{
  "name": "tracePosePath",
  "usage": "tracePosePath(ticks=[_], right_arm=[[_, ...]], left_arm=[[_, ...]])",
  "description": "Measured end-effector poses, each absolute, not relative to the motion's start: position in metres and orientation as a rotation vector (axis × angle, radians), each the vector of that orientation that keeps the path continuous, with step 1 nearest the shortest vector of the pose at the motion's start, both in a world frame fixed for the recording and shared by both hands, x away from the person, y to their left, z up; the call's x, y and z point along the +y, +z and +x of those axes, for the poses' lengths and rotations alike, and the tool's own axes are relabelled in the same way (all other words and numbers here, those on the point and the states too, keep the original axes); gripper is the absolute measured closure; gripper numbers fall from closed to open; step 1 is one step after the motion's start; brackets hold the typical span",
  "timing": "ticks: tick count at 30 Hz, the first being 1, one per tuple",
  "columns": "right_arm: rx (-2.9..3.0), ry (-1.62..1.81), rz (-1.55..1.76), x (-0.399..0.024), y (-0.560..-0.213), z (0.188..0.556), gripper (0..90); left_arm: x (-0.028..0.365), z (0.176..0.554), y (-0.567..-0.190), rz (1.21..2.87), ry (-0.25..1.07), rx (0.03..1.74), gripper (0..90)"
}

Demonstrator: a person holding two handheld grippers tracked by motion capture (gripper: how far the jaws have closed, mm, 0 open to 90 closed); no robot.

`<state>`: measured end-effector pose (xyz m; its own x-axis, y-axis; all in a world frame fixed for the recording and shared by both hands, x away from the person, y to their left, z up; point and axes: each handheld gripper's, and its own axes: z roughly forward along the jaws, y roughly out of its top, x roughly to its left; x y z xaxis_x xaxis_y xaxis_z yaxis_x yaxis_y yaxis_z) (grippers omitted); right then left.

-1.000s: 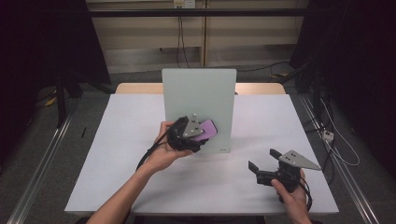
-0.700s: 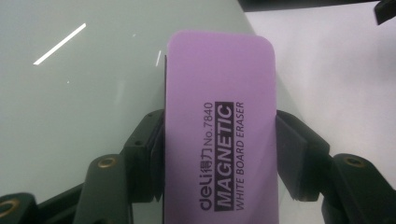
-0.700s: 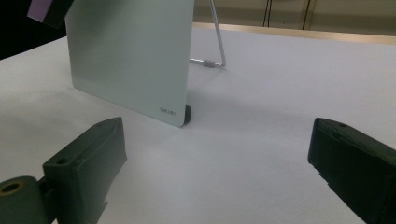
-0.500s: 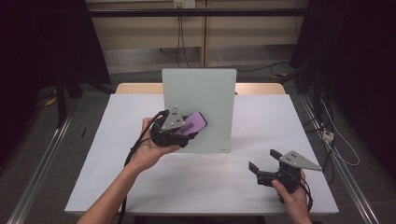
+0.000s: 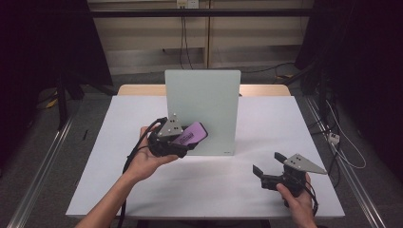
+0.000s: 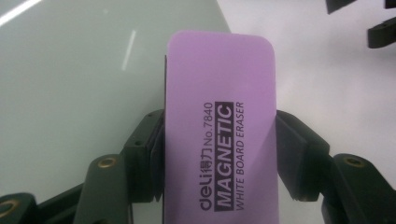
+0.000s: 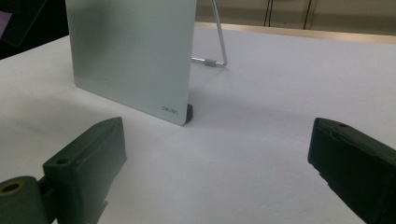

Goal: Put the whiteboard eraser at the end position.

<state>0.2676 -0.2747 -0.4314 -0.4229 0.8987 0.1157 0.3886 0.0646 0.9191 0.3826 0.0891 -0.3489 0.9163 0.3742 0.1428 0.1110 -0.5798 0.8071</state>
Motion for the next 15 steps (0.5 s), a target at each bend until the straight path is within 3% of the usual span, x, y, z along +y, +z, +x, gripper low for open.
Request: tracePosePath(ticks=[15], right_arm=[[1.847,1.345,1.29,-0.273,-0.431,0.272,4.0]], left_arm=[[0.088,0.382,-0.365,2.308,0.18,0.359,40.7]])
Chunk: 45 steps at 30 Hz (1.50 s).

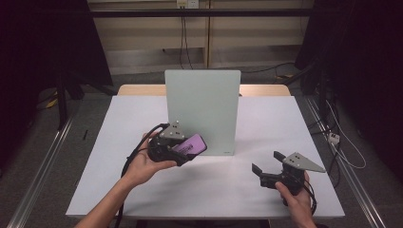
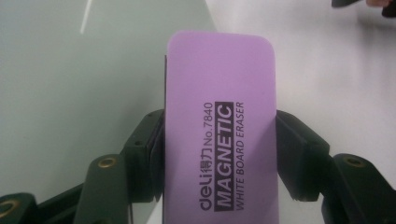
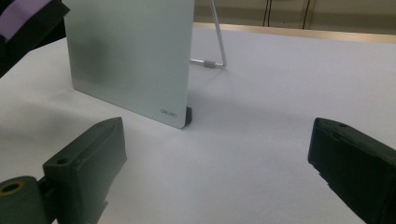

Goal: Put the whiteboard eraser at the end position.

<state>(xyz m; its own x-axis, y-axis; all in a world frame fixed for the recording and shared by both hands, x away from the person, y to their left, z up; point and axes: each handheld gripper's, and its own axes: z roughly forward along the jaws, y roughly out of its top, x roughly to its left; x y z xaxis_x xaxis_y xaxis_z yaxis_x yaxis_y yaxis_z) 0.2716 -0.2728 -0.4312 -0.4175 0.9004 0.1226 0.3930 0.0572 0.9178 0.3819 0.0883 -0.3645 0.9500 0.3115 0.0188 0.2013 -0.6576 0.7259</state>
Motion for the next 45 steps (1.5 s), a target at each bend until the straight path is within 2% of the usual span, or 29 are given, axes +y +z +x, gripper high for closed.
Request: tracePosePath(ticks=[4,5,7,13,18,45], right_arm=[[1.852,1.35,1.281,-0.274,-0.431,0.269,4.1],[1.85,1.353,1.281,-0.275,-0.431,0.268,4.1],[1.852,1.354,1.28,-0.275,-0.43,0.267,3.9],[1.861,1.352,1.271,-0.274,-0.431,0.268,4.0],[1.864,1.351,1.272,-0.275,-0.431,0.269,3.9],[1.868,1.361,1.276,-0.276,-0.432,0.27,4.0]], left_arm=[[0.081,0.379,-0.37,2.376,0.14,0.325,40.6],[0.078,0.376,-0.371,2.41,0.167,0.315,40.7],[0.072,0.373,-0.376,2.428,0.121,0.276,40.7],[0.057,0.371,-0.391,2.52,0.12,0.256,40.7],[0.052,0.371,-0.399,2.527,0.047,0.252,40.6],[0.023,0.368,-0.427,2.594,-0.05,0.256,40.4]])
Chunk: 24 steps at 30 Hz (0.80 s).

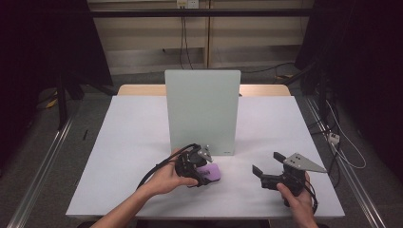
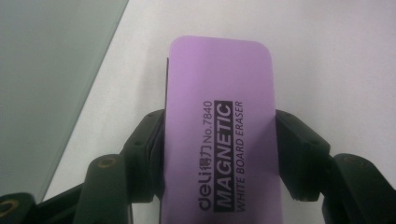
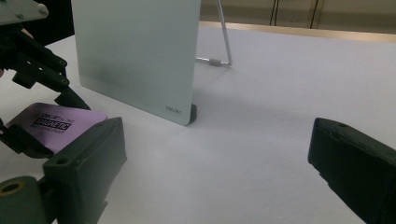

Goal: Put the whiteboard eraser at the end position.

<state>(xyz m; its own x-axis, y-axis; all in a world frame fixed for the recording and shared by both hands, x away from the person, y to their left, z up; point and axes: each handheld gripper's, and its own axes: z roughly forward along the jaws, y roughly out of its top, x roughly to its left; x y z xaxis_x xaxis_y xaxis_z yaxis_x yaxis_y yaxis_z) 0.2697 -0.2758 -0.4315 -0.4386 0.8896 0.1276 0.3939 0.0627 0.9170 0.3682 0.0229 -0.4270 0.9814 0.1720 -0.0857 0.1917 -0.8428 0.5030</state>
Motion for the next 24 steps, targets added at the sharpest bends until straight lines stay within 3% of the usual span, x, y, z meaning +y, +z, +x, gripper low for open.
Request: tracePosePath(ticks=[13,19,24], right_arm=[[1.864,1.353,1.275,-0.274,-0.431,0.27,4.0],[1.863,1.347,1.273,-0.275,-0.431,0.269,4.0],[1.863,1.345,1.274,-0.275,-0.431,0.269,4.0]], left_arm=[[0.026,0.369,-0.431,2.567,-0.066,0.295,38.1],[0.026,0.364,-0.429,2.539,-0.062,0.28,21.8],[0.031,0.361,-0.422,2.483,0.025,0.316,9.6]])
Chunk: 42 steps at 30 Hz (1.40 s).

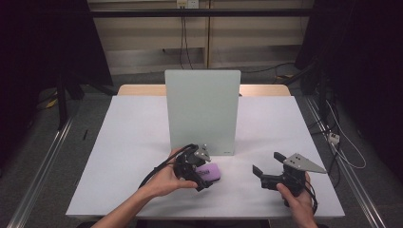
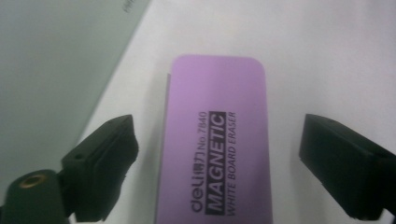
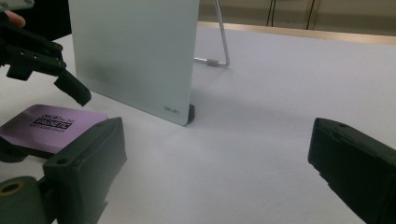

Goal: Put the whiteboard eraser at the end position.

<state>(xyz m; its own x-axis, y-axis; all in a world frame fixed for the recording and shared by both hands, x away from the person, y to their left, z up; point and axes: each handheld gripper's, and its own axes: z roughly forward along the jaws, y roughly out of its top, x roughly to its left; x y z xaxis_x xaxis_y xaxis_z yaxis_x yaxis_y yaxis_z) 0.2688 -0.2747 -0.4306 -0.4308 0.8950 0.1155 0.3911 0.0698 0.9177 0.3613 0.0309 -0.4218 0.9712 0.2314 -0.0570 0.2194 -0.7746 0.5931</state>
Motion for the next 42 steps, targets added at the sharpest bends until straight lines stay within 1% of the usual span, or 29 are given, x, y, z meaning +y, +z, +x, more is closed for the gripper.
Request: tracePosePath(ticks=[2,3,4,7,9,11,15,17,22,25,28,33,42], right_arm=[[1.863,1.346,1.274,-0.275,-0.431,0.269,4.0],[1.862,1.346,1.274,-0.275,-0.431,0.269,4.0],[1.863,1.346,1.274,-0.274,-0.431,0.269,4.0],[1.861,1.346,1.276,-0.274,-0.431,0.269,4.0],[1.861,1.345,1.278,-0.274,-0.431,0.269,4.0],[1.862,1.343,1.279,-0.274,-0.431,0.27,4.0],[1.86,1.341,1.28,-0.274,-0.431,0.27,4.1],[1.86,1.343,1.281,-0.274,-0.431,0.27,4.0],[1.862,1.34,1.278,-0.274,-0.431,0.27,4.0],[1.861,1.338,1.28,-0.274,-0.431,0.27,4.1],[1.862,1.339,1.28,-0.274,-0.431,0.27,4.1],[1.862,1.337,1.284,-0.274,-0.431,0.27,4.1],[1.867,1.331,1.285,-0.272,-0.432,0.271,4.2]], left_arm=[[0.036,0.363,-0.417,2.447,0.035,0.35,6.4],[0.039,0.363,-0.414,2.444,0.06,0.365,6.1],[0.042,0.365,-0.412,2.415,0.042,0.379,6.2],[0.051,0.369,-0.406,2.355,0.047,0.443,6.1],[0.055,0.37,-0.404,2.323,0.103,0.494,6.1],[0.061,0.369,-0.401,2.325,0.146,0.507,6.4],[0.076,0.368,-0.396,2.236,0.158,0.561,6.3],[0.084,0.367,-0.393,2.221,0.198,0.556,6.2],[0.101,0.364,-0.389,2.144,0.281,0.614,5.7],[0.11,0.361,-0.389,2.095,0.295,0.643,5.5],[0.118,0.355,-0.391,2.054,0.339,0.654,5.7],[0.139,0.346,-0.397,2.025,0.37,0.691,5.7],[0.176,0.331,-0.403,1.968,0.417,0.844,5.6]])
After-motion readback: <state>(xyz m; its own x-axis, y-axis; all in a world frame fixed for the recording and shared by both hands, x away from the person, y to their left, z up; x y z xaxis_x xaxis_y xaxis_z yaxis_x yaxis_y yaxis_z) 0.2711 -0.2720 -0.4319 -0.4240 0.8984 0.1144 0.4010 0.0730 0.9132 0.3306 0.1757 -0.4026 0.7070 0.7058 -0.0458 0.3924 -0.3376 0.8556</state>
